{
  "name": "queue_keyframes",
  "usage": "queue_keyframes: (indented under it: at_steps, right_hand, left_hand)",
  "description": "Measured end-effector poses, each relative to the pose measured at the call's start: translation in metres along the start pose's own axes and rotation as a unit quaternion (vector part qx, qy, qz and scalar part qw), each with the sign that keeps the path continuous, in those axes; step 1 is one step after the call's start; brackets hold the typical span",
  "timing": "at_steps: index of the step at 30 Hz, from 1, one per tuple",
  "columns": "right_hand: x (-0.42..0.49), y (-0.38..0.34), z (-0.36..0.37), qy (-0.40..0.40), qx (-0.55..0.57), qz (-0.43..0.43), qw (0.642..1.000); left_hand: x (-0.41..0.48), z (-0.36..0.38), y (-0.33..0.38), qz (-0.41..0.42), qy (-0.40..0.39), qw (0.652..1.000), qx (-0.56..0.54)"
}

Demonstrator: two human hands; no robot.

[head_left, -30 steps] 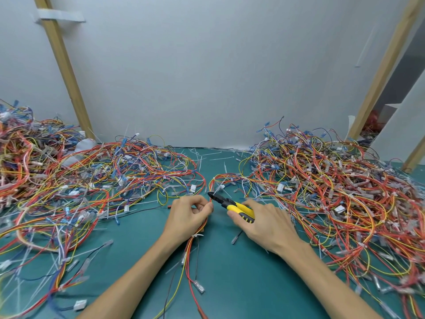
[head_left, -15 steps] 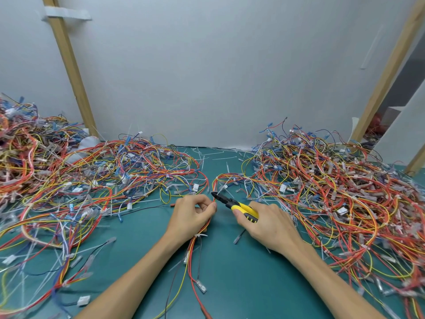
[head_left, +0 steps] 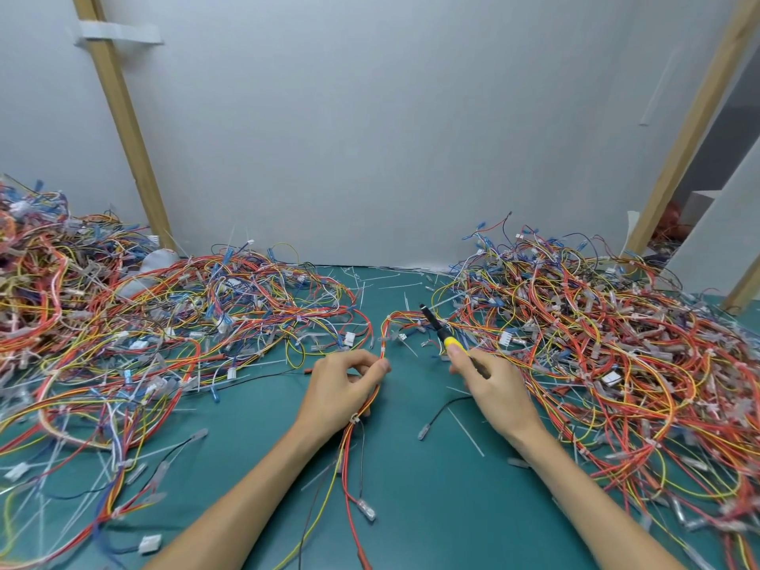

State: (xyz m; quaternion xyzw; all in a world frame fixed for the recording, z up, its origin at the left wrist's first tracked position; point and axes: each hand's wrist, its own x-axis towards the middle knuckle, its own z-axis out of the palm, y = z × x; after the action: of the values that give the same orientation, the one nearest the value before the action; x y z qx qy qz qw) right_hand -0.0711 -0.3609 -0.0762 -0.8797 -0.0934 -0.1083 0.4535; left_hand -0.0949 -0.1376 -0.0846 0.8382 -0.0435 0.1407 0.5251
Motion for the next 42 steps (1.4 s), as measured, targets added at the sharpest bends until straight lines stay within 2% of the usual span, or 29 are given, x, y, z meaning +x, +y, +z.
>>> queue_keyframes:
  at_steps: [6,15,18,21,26,29,32,34,36,38,42]
  right_hand:
    - [0.001,0.004,0.0,-0.001,0.02,0.028,0.999]
    - [-0.001,0.002,-0.001,0.138,0.047,-0.019,0.989]
    - [-0.002,0.0,-0.001,0.161,0.045,-0.03,0.985]
    - [-0.002,0.001,-0.002,0.165,0.059,-0.022,0.984]
    - [-0.001,0.003,-0.003,0.16,0.082,-0.008,0.984]
    - [0.001,0.005,-0.003,0.162,0.095,0.006,0.982]
    - [0.003,0.007,-0.004,0.164,0.107,0.018,0.98]
    - [0.003,0.007,-0.004,0.164,0.116,0.022,0.979]
    - [0.004,0.008,-0.004,0.164,0.128,0.028,0.978]
    - [0.004,0.008,-0.004,0.168,0.138,0.032,0.976]
    - [0.006,0.009,-0.003,0.176,0.135,0.036,0.974]
  left_hand:
    - [0.0,0.0,-0.002,0.001,-0.051,0.999,-0.015]
    - [0.003,-0.002,-0.004,0.017,-0.115,0.99,-0.075]
    - [0.001,-0.004,0.002,0.013,-0.165,0.976,-0.142]
    - [-0.002,-0.009,0.009,-0.019,-0.2,0.958,-0.206]
    - [-0.006,-0.005,0.017,-0.107,-0.204,0.934,-0.275]
    - [-0.006,-0.001,0.019,-0.154,-0.201,0.896,-0.365]
    - [-0.006,-0.004,0.024,-0.195,-0.183,0.826,-0.496]
    - [-0.006,-0.008,0.028,-0.198,-0.184,0.778,-0.567]
    - [-0.008,-0.01,0.032,-0.185,-0.21,0.748,-0.602]
    - [-0.011,-0.009,0.036,-0.156,-0.226,0.757,-0.593]
    - [-0.014,0.003,0.04,-0.127,-0.176,0.81,-0.545]
